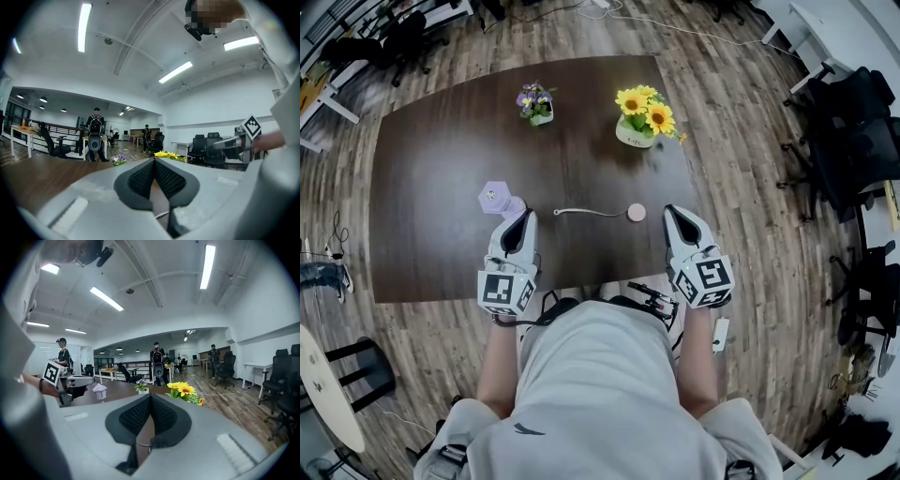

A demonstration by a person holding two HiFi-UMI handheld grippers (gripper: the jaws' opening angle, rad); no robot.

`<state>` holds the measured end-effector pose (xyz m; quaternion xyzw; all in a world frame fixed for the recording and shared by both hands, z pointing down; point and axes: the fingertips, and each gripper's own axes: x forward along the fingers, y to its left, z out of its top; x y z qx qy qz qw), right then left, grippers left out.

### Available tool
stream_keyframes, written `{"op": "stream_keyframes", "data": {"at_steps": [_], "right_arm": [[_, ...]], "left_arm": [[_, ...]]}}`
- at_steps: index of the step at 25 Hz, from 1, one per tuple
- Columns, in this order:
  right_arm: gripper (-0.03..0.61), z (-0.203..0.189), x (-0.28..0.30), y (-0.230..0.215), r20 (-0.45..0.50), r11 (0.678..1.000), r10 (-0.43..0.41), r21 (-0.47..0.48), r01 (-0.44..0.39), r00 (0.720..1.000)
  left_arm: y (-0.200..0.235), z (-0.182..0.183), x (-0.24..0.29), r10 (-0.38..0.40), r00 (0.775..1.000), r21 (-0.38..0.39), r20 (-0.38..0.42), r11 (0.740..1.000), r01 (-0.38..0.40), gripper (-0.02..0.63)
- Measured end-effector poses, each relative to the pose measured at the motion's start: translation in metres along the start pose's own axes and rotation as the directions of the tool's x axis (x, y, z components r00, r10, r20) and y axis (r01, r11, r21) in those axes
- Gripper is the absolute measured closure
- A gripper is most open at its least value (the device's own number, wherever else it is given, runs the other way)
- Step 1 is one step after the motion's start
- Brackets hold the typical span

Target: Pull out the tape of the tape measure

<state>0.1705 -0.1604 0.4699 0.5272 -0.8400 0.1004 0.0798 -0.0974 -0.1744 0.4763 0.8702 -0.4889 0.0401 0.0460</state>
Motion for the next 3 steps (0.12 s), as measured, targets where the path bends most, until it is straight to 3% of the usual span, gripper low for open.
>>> {"op": "stream_keyframes", "data": {"at_steps": [3], "right_arm": [[0.580, 0.0016, 0.0014, 0.0007, 0.003, 1.000, 0.008, 0.004, -0.008, 1.000]], "left_arm": [[-0.0031, 0.0012, 0.0029, -0.008, 1.000, 0.001, 0.002, 1.000, 0.008, 0.607]]}}
